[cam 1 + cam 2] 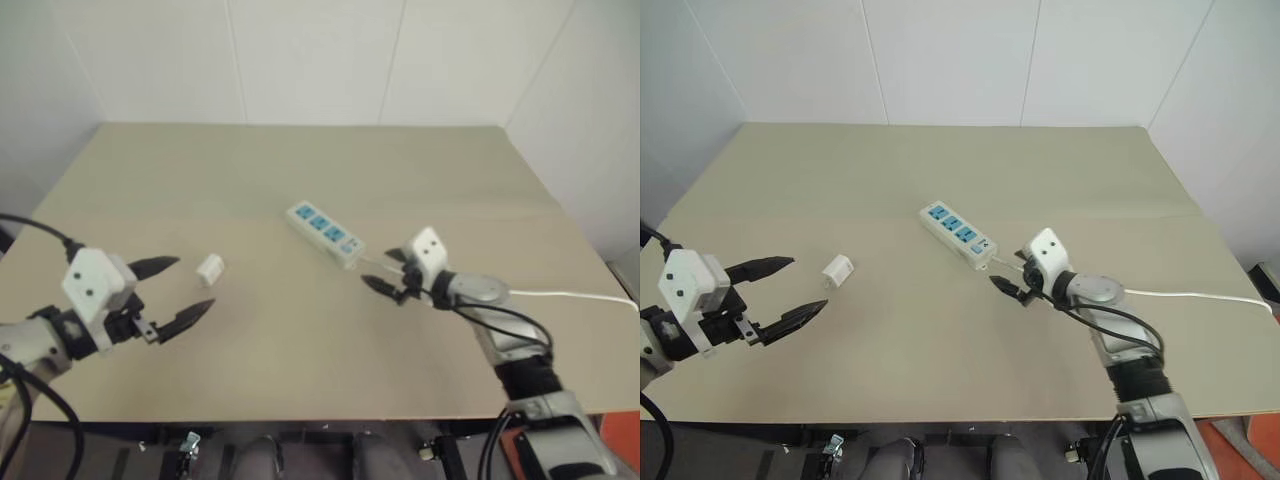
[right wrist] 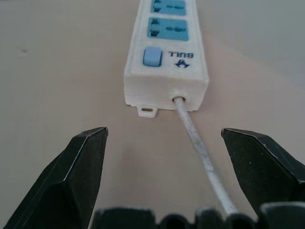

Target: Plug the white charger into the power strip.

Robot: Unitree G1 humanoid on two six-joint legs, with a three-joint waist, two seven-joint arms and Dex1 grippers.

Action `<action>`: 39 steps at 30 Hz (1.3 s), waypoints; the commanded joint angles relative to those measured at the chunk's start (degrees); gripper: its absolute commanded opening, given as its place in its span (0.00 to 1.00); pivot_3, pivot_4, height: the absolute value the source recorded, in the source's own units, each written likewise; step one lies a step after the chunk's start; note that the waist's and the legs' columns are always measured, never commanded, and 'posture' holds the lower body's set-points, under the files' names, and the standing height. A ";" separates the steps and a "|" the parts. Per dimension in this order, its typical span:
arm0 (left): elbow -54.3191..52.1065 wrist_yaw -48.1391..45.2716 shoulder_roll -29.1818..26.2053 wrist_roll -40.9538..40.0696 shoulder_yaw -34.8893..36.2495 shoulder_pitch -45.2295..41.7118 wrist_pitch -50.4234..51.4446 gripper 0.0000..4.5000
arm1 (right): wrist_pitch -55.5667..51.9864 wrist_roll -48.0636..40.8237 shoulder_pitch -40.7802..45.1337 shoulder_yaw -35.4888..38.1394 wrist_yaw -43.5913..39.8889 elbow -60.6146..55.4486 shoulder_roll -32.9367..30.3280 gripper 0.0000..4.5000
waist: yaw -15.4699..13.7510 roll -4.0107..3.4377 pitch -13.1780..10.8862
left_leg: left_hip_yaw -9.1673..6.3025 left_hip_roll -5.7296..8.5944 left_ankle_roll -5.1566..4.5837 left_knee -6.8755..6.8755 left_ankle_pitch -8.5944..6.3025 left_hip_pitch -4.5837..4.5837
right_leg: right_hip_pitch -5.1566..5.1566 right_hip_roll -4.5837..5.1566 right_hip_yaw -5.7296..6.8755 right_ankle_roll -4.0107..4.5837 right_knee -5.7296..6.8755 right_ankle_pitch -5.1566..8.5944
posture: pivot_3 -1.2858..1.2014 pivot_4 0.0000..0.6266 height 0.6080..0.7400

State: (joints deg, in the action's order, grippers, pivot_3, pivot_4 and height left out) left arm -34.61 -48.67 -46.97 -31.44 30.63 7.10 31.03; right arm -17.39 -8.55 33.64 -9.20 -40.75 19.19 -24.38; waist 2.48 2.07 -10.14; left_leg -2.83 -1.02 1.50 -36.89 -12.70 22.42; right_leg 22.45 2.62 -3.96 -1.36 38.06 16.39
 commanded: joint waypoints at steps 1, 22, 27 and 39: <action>-0.91 0.69 -0.53 0.39 0.14 -0.11 -1.34 1.00 | 2.49 2.53 4.24 -0.19 1.21 9.48 2.17 0.96 | 0.13 0.01 0.01 | 0.00 0.00 0.00 0.00 0.00 -0.01 | 0.00 0.01 0.00 0.00 0.02 0.00 | 0.52 0.24 1.00; -3.16 2.06 -0.35 -0.28 0.41 2.39 -1.11 1.00 | 0.42 -4.15 -15.50 2.28 -12.37 -21.33 -4.95 0.00 | 0.10 0.04 0.09 | -0.10 -0.04 0.00 0.05 -0.02 -0.15 | -0.14 -0.02 0.02 0.00 0.00 0.00 | 0.52 0.24 1.00; -2.38 2.10 -0.51 -0.04 -0.87 1.42 -1.38 1.00 | 2.18 -3.00 -21.60 1.57 -13.12 -24.27 -7.00 0.00 | 0.18 0.05 0.09 | -0.06 -0.07 0.00 0.05 -0.02 -0.22 | -0.16 -0.05 0.00 0.00 0.02 0.00 | 0.52 0.24 1.00; -1.63 1.10 -0.77 -1.42 -1.31 -0.22 -1.42 1.00 | -1.65 -16.91 -28.26 12.26 -16.65 -32.96 -10.70 0.90 | -0.25 0.06 0.07 | -0.07 -0.03 0.00 0.03 -0.01 -0.17 | -0.19 -0.03 0.03 -0.02 -0.01 0.01 | 0.52 0.24 1.00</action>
State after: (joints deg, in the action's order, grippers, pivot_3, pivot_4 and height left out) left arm -35.45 -47.24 -46.98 -31.85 28.29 7.48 30.60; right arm -18.34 -22.37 5.59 0.82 -57.71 -10.23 -35.33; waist 2.23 2.13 -10.07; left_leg -2.90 -1.07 1.49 -36.86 -12.71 22.23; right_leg 22.24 2.57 -3.93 -1.37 38.07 16.40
